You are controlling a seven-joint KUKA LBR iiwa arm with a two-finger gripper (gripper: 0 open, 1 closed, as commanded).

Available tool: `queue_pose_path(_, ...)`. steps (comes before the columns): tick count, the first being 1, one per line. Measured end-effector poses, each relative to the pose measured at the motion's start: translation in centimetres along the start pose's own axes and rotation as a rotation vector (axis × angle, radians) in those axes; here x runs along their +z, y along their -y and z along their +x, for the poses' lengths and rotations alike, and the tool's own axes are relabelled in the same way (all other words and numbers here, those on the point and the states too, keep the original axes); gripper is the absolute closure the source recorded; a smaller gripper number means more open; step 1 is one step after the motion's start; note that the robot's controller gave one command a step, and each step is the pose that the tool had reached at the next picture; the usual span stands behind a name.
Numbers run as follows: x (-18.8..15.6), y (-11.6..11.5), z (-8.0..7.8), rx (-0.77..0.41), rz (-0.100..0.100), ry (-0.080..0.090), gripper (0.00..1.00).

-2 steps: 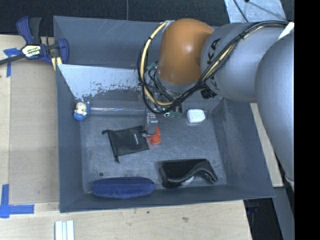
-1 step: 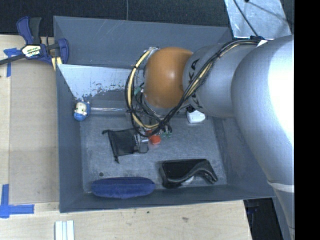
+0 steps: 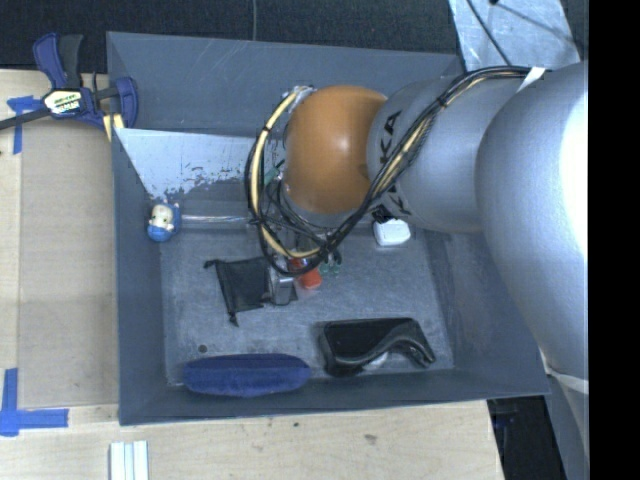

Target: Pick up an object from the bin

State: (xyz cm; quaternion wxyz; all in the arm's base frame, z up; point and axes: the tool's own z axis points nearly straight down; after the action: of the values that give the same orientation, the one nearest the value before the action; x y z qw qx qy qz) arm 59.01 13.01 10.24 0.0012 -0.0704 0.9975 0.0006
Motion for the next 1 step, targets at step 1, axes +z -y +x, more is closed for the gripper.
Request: queue_pose_path(1,0.21,0.62,-0.35,0.033,0.000,0.003,0.00)
